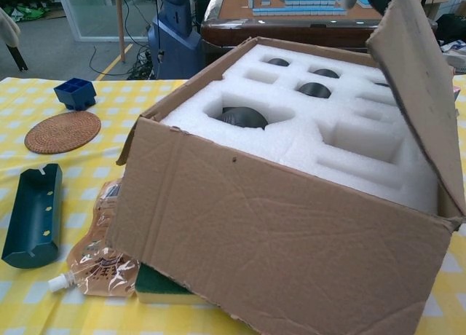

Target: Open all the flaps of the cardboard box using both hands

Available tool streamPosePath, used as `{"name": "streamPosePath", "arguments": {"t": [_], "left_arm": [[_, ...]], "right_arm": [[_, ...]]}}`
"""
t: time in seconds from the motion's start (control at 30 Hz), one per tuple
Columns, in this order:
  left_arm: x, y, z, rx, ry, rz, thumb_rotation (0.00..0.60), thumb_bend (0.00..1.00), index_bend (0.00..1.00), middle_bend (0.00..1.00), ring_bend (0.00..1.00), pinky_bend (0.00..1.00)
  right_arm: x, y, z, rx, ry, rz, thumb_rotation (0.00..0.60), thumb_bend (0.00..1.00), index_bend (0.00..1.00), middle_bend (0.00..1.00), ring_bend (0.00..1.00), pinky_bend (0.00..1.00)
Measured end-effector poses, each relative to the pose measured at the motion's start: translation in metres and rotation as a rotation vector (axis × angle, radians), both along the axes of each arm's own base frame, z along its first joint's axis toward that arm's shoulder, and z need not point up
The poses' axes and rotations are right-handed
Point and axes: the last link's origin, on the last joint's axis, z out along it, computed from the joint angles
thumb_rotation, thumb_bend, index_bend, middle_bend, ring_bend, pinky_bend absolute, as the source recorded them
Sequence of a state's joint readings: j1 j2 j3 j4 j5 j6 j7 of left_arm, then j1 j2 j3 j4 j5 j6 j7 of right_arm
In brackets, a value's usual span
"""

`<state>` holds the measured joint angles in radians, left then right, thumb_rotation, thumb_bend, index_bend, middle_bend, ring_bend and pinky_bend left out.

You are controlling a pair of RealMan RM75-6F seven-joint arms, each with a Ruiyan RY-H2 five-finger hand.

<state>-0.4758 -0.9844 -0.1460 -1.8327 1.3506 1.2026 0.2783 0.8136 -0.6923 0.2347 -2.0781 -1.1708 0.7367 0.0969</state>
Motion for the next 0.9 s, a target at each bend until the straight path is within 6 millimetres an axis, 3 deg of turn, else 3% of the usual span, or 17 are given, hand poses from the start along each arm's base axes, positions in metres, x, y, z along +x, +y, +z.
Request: {"name": "streamPosePath", "arguments": {"t": [0.53,0.9], "left_arm": [[0.004,-0.001,0.005,0.008,-0.001,-0.007,0.198,0.45,0.41,0.22,0.09,0.0],[0.006,-0.005,0.007,0.012,0.003,-0.013,0.197,0.45,0.41,0.22,0.09,0.0]], "right_arm": [[-0.018,0.026,0.043,-0.062,-0.022,-0.052,0.6,1.0,0.4,0.6,0.55,0.62],[-0.054,0.048,0.054,-0.081,-0.006,-0.149,0.6,1.0,0.4,0.6,0.57,0.65]]}}
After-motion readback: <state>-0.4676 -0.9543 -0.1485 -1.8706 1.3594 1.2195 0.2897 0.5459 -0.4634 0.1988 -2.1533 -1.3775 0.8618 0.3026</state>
